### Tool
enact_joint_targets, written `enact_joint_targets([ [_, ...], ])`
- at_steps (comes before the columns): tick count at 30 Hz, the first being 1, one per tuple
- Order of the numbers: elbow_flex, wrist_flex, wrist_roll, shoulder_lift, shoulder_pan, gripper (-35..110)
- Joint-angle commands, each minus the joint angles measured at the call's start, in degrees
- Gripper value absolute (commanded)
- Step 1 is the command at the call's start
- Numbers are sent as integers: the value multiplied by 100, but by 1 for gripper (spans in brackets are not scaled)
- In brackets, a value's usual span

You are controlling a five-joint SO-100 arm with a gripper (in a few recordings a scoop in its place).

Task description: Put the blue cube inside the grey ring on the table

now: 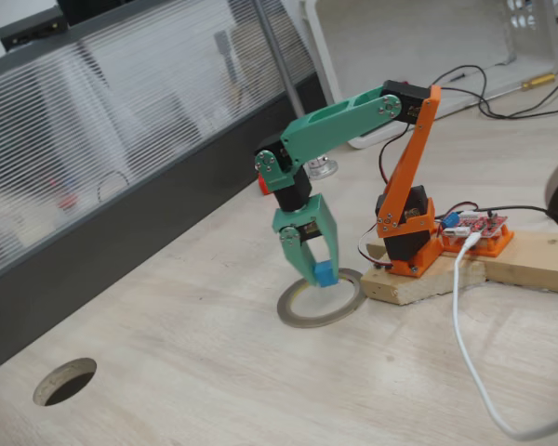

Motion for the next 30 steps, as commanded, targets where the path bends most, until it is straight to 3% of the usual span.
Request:
enact_joint_targets([
  [1, 114, -325, 53, 132, 114, 15],
  [30, 79, -352, 53, -580, 659, 15],
])
